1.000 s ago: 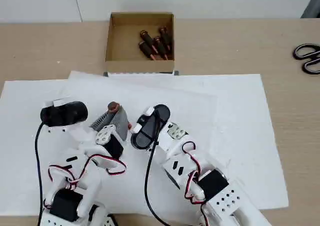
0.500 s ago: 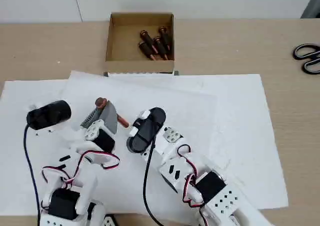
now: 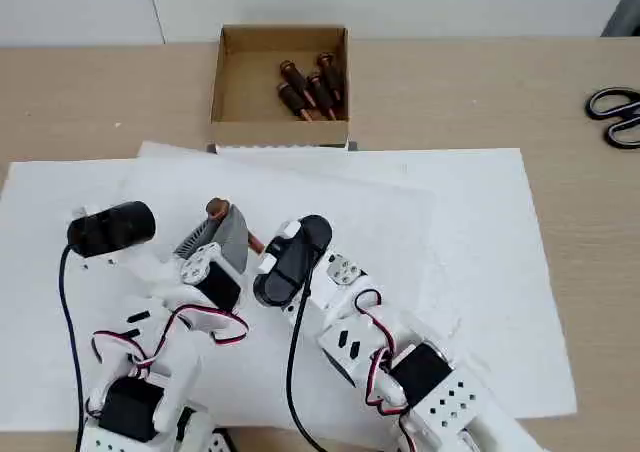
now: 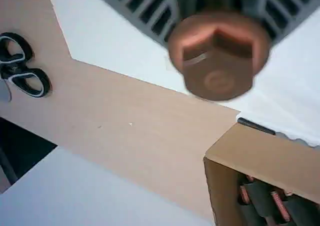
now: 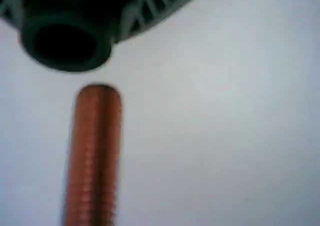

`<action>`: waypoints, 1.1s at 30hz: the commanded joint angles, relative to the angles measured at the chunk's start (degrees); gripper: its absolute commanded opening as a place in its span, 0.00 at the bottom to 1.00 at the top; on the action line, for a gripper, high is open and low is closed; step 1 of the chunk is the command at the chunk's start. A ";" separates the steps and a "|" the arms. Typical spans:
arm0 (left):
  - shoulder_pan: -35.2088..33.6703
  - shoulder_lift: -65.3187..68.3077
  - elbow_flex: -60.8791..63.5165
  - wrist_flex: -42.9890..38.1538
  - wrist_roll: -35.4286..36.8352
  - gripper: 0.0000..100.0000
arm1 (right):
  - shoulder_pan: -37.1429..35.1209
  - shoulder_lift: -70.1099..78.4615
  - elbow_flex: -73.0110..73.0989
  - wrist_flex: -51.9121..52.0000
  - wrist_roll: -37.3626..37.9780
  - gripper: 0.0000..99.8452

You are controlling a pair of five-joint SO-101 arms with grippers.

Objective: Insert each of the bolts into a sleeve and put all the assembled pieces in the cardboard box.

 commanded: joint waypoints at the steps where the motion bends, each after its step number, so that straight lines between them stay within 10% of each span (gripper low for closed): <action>1: 0.53 -1.05 -2.51 -1.85 0.26 0.01 | -0.48 -0.22 1.23 -4.00 -0.70 0.00; 33: 2.37 -0.79 -1.36 0.26 1.05 0.01 | -1.80 -0.22 1.76 -7.60 -0.35 0.00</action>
